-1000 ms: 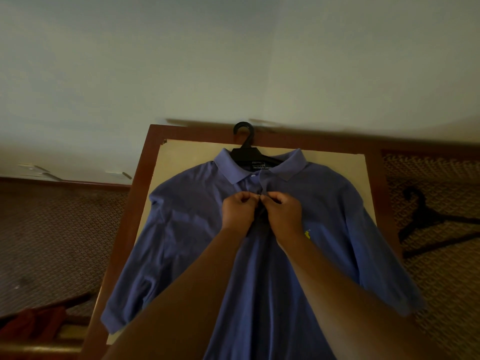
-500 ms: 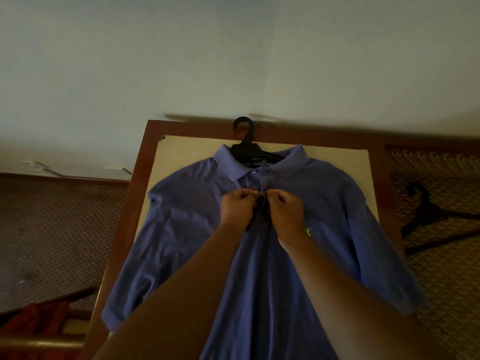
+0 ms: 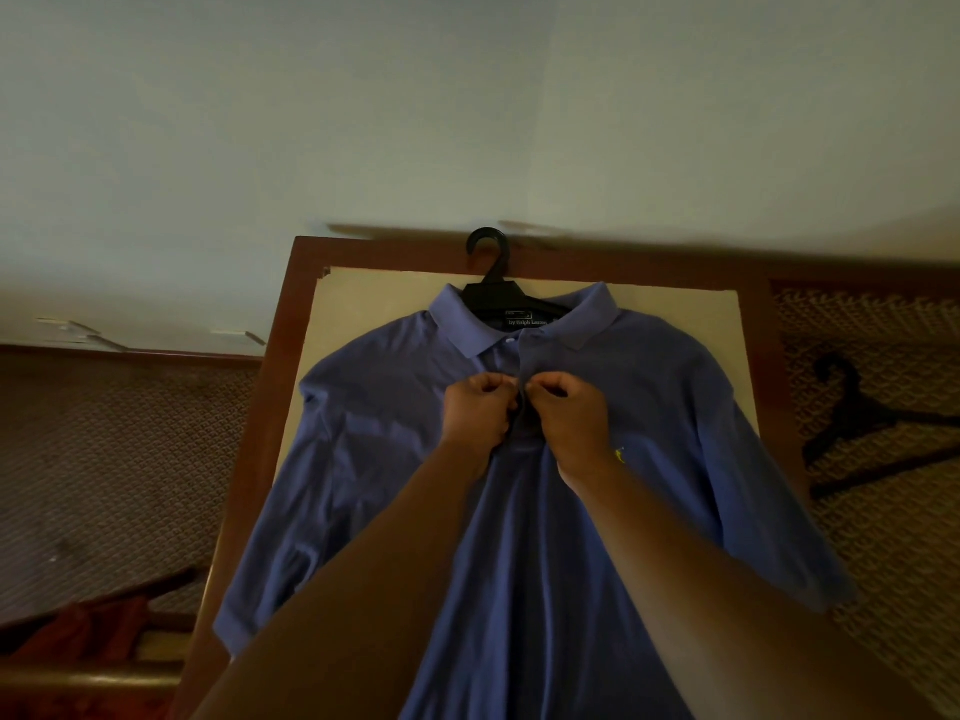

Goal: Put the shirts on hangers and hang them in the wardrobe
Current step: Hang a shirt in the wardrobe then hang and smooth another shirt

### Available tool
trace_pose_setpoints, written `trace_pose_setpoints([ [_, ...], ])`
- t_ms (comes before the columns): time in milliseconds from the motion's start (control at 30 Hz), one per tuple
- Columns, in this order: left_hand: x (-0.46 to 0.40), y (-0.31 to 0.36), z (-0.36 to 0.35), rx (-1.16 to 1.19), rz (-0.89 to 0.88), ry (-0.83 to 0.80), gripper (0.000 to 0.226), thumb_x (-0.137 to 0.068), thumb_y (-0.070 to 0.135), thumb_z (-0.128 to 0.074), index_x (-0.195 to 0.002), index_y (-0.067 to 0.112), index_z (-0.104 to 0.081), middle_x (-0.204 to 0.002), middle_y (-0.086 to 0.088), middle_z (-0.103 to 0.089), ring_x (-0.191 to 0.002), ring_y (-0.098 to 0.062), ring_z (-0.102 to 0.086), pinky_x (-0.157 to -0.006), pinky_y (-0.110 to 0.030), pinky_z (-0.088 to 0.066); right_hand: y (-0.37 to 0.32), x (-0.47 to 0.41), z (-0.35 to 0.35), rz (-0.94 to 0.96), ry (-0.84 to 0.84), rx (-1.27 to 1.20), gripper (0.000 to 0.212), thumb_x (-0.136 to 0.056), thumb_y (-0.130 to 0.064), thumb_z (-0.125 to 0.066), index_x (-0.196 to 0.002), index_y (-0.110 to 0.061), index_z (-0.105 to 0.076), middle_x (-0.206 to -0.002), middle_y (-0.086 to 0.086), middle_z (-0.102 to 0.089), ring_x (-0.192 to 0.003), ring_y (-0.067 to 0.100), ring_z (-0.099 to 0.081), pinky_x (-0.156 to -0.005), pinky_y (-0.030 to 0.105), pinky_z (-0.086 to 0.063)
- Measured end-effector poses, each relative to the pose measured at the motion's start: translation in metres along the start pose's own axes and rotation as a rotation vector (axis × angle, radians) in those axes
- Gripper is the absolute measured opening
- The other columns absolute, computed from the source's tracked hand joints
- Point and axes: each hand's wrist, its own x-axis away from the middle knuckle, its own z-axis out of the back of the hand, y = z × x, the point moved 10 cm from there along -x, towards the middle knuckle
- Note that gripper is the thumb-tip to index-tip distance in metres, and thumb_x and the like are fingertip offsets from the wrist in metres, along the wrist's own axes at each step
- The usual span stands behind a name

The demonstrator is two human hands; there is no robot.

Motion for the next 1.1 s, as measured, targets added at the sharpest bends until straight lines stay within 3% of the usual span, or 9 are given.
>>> trace_pose_setpoints([
  [267,0.0019,0.0001,0.0,0.03,-0.014,0.009,0.03,-0.095,0.016,-0.056,-0.066,0.009,-0.057,-0.048,-0.002,-0.047,-0.038,-0.01,-0.039,-0.037,-0.02,-0.034,-0.0041,-0.0006,-0.0016,0.002,-0.031,0.03,0.003,-0.087,-0.009,-0.066,-0.087,-0.007,-0.067,-0.084,0.009,-0.068,-0.082,0.024,-0.066,-0.076,0.036,-0.057],
  [400,0.0034,0.0005,-0.0014,0.016,-0.003,-0.007,0.019,-0.094,0.014,-0.057,-0.078,0.01,-0.065,-0.05,0.0,-0.049,-0.039,-0.008,-0.041,-0.037,-0.019,-0.036,-0.0036,-0.0007,-0.0024,0.005,-0.04,0.06,0.001,-0.087,-0.009,-0.065,-0.087,-0.008,-0.066,-0.083,0.007,-0.067,-0.083,0.023,-0.066,-0.077,0.037,-0.056],
  [733,-0.0017,-0.003,-0.0018,0.014,-0.019,-0.029,0.02,-0.096,0.007,-0.051,-0.082,0.012,-0.065,-0.054,-0.001,-0.052,-0.036,-0.005,-0.043,-0.037,-0.018,-0.036,-0.0031,-0.0037,-0.0043,0.01,-0.066,0.096,0.008,-0.085,-0.011,-0.068,-0.087,-0.004,-0.068,-0.084,0.009,-0.069,-0.083,0.024,-0.066,-0.079,0.038,-0.056],
  [867,-0.0024,-0.0014,-0.0004,-0.052,-0.082,-0.014,0.018,-0.096,0.011,-0.051,-0.087,0.014,-0.066,-0.061,0.0,-0.059,-0.047,-0.005,-0.052,-0.045,-0.018,-0.042,-0.0038,-0.0056,-0.003,-0.017,-0.092,0.065,0.005,-0.085,-0.009,-0.067,-0.085,-0.005,-0.07,-0.081,0.008,-0.069,-0.078,0.02,-0.065,-0.074,0.032,-0.056],
  [1000,-0.0045,0.0019,0.0015,-0.135,-0.139,0.047,0.016,-0.096,0.014,-0.052,-0.092,0.016,-0.066,-0.077,-0.003,-0.066,-0.072,-0.015,-0.062,-0.066,-0.028,-0.054,-0.0066,-0.0051,-0.0024,-0.04,-0.113,0.012,0.012,-0.086,-0.006,-0.064,-0.076,-0.008,-0.069,-0.072,0.005,-0.066,-0.068,0.014,-0.061,-0.062,0.023,-0.049],
  [1100,-0.006,0.0044,0.0012,-0.191,-0.168,0.056,0.015,-0.097,0.015,-0.051,-0.098,0.014,-0.066,-0.084,-0.002,-0.067,-0.08,-0.017,-0.063,-0.072,-0.028,-0.054,-0.0066,-0.0051,-0.0018,-0.05,-0.121,0.001,0.017,-0.087,-0.005,-0.063,-0.071,-0.011,-0.067,-0.068,0.002,-0.063,-0.064,0.01,-0.058,-0.058,0.018,-0.045],
])
